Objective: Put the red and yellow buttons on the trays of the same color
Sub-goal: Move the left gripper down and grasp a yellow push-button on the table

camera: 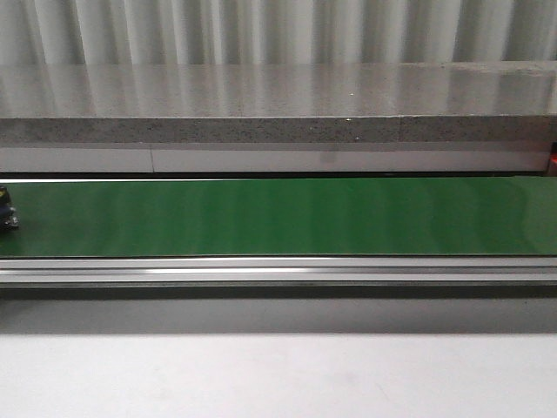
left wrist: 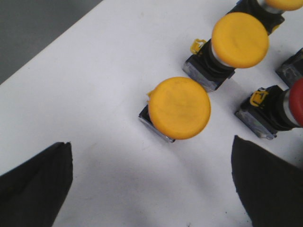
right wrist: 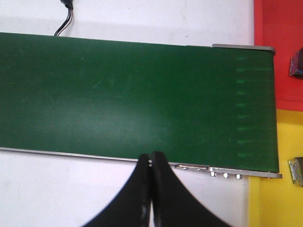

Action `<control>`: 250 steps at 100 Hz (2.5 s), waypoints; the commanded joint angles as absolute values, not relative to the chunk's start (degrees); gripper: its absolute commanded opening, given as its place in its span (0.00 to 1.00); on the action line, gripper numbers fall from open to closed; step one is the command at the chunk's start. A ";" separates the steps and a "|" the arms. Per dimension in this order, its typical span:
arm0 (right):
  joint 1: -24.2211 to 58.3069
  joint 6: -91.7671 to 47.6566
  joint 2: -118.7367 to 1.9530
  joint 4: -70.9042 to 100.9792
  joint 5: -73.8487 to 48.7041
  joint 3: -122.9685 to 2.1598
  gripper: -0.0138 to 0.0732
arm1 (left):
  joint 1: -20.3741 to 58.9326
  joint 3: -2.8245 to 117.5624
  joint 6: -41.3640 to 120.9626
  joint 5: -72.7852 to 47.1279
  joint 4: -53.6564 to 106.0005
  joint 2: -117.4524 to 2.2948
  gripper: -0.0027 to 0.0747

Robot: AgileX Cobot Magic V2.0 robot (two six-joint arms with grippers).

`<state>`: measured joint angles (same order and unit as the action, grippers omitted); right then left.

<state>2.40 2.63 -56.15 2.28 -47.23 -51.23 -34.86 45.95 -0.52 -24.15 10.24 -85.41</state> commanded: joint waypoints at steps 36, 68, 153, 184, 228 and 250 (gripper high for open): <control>2.50 2.18 -55.18 2.17 -44.72 -52.63 0.08 | -34.01 53.58 -1.00 -20.74 10.73 -91.59 0.87; 2.50 2.18 -55.18 2.17 -44.72 -52.63 0.08 | -32.25 57.24 -1.00 -21.66 10.73 -97.10 0.83; 2.50 2.18 -55.18 2.17 -44.72 -52.63 0.08 | -29.40 57.24 -1.00 -26.70 12.12 -79.70 0.01; 2.50 2.18 -55.18 2.17 -44.72 -52.63 0.08 | -18.15 57.24 0.56 -29.06 12.02 -74.23 0.01; 2.50 2.18 -55.18 2.17 -44.72 -52.63 0.08 | -9.18 57.24 1.05 -28.87 11.91 -81.46 0.01; 2.50 2.18 -55.18 2.17 -44.72 -52.63 0.08 | -8.54 57.24 1.17 -29.39 12.03 -83.91 0.02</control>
<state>2.40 2.63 -56.15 2.28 -47.23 -51.23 -8.97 55.58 0.94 -32.09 11.02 -85.51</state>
